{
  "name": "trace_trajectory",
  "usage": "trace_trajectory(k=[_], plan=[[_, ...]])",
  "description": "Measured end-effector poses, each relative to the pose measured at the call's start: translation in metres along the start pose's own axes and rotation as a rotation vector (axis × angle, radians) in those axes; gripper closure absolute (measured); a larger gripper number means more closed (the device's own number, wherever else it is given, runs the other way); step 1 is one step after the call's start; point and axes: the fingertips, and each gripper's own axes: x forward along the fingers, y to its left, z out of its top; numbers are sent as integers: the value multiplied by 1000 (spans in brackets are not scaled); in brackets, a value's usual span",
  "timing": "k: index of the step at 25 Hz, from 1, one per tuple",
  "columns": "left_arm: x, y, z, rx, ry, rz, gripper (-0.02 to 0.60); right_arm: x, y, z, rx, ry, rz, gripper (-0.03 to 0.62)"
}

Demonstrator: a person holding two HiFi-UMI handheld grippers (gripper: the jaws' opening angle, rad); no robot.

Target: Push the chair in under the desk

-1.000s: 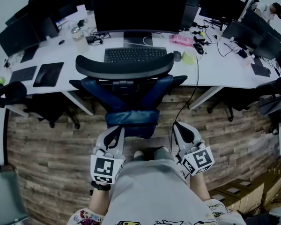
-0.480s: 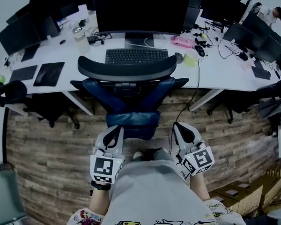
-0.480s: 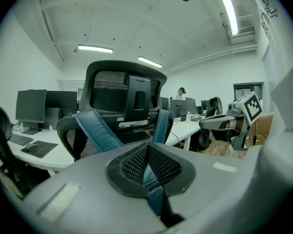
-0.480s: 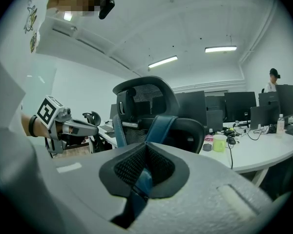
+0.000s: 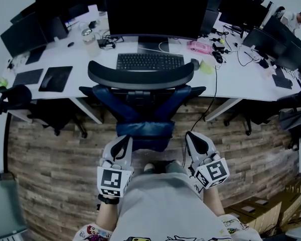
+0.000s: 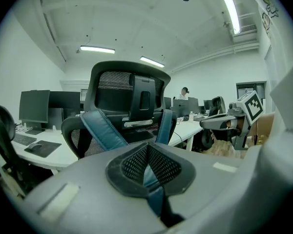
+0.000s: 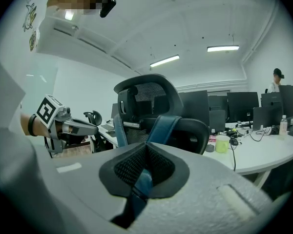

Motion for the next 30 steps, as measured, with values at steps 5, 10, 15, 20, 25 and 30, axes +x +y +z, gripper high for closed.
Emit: trace_trajectory(k=[5, 10, 15, 20, 25, 30], plan=[[0, 1, 0, 3, 1, 1, 571, 0, -2, -1, -13, 9, -12, 594], [-1, 2, -1, 2, 0, 4, 571, 0, -2, 0, -16, 11, -17, 594], [-2, 3, 3, 5, -12, 6, 571, 2, -1, 0, -12, 9, -16, 594], [-4, 3, -1, 5, 2, 13, 571, 1, 0, -1, -12, 13, -16, 594], [-4, 3, -2, 6, 1, 16, 571, 0, -2, 0, -8, 11, -21, 594], [-5, 1, -1, 6, -1, 18, 571, -2, -3, -3, 3, 2, -16, 593]])
